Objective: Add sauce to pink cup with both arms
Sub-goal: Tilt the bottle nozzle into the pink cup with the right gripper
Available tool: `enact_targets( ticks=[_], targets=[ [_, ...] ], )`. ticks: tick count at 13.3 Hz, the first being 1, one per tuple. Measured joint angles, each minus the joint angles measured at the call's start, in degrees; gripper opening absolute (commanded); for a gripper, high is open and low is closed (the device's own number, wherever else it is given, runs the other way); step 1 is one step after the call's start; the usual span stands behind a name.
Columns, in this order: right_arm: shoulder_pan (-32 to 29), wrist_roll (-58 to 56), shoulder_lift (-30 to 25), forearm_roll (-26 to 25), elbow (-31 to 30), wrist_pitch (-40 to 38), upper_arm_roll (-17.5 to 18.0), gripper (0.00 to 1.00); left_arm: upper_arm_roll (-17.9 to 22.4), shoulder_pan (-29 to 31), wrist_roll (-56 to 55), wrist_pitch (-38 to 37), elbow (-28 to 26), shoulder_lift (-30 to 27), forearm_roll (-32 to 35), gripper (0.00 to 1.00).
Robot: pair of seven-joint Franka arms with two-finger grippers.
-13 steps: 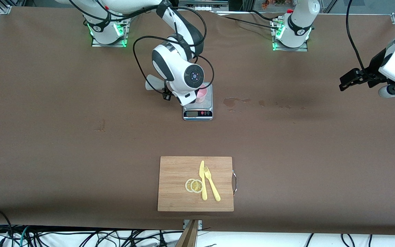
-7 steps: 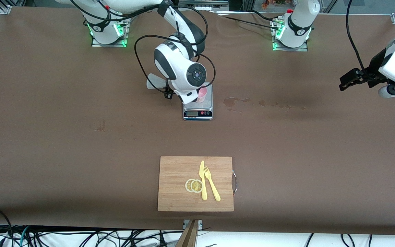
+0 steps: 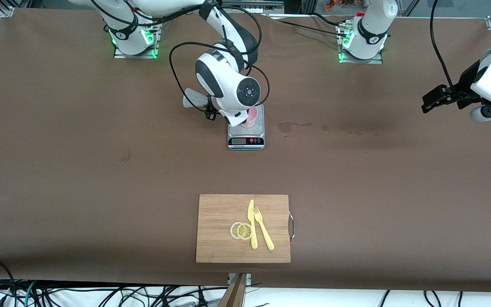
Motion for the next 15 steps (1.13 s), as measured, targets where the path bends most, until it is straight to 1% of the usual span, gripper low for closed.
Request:
enact_targets(
  ticks=[8,15],
  targets=[
    [0.2,0.0,0.2,0.0,0.2,-0.3,0.0,0.21,0.0,0.0,0.0,0.0,0.0,0.0,0.0,1.0],
    [0.2,0.0,1.2,-0.1,1.9,-2.2,0.0,0.21,-0.1,0.0,0.0,0.0,0.0,0.0,0.0,1.0]
  ],
)
